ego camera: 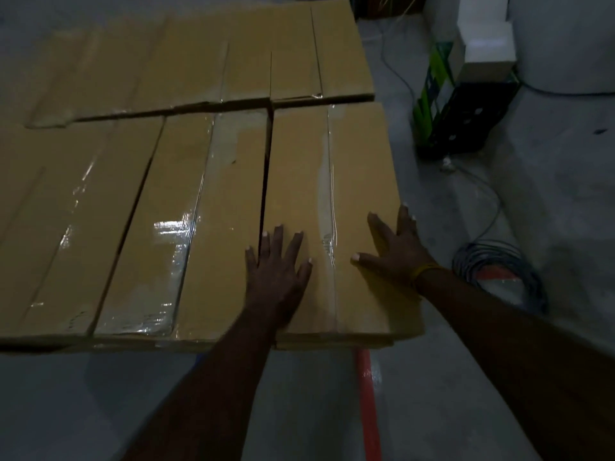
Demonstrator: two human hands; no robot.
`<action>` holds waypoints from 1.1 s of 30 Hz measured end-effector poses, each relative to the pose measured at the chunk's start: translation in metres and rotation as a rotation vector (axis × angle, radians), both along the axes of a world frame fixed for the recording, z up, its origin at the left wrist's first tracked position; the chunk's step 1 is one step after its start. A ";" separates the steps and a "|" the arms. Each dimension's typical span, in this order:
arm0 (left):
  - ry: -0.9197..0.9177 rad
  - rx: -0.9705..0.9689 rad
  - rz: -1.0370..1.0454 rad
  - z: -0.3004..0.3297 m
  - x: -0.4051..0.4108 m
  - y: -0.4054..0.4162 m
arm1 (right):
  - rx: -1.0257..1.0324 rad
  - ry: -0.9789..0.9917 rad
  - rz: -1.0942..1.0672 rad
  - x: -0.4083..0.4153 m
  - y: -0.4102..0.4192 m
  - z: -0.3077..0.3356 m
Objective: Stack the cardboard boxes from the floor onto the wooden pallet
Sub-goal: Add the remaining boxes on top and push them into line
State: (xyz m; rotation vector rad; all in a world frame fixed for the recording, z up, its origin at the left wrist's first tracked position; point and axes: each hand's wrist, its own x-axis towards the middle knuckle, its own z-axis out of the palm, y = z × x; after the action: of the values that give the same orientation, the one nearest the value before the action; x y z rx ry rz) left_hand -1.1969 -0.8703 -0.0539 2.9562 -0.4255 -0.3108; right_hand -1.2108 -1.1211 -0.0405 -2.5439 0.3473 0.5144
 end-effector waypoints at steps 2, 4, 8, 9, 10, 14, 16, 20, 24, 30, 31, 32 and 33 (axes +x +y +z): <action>0.027 0.023 -0.005 0.003 0.016 -0.002 | 0.000 0.014 0.030 0.015 -0.007 0.005; 0.041 0.034 -0.010 0.004 0.038 -0.004 | -0.015 0.013 0.043 0.036 -0.014 0.008; 0.042 0.061 -0.055 0.002 0.102 -0.012 | -0.097 -0.007 0.071 0.092 -0.021 0.005; 0.028 0.063 -0.062 0.001 0.121 -0.013 | -0.135 -0.011 0.082 0.108 -0.022 0.004; 0.013 0.058 -0.069 0.001 0.141 -0.014 | -0.165 -0.014 0.088 0.124 -0.022 0.002; -0.052 0.033 -0.125 -0.002 0.219 -0.023 | -0.205 -0.050 0.020 0.196 -0.019 -0.001; -0.066 0.039 -0.148 -0.003 0.252 -0.025 | -0.221 -0.068 -0.021 0.232 -0.015 0.000; -0.077 0.042 -0.176 -0.005 0.317 -0.030 | -0.223 -0.108 -0.057 0.301 -0.018 0.008; -0.065 0.004 -0.199 -0.009 0.366 -0.032 | -0.213 -0.125 -0.099 0.337 -0.014 0.008; -0.230 -0.145 -0.150 -0.018 0.384 -0.030 | -0.265 -0.169 -0.134 0.348 -0.008 0.011; -0.239 -0.159 -0.141 -0.016 0.384 -0.030 | -0.266 -0.168 -0.134 0.346 -0.007 0.011; -0.247 -0.165 -0.137 -0.015 0.385 -0.029 | -0.265 -0.165 -0.131 0.344 -0.006 0.010; -0.252 -0.167 -0.139 -0.013 0.385 -0.028 | -0.265 -0.168 -0.130 0.342 -0.005 0.011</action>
State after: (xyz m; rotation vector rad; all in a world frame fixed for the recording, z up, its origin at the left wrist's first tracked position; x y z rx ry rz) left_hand -0.8121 -0.8981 -0.0666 2.8146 -0.6543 0.0830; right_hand -0.8687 -1.1257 -0.0299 -2.7707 0.5452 0.2145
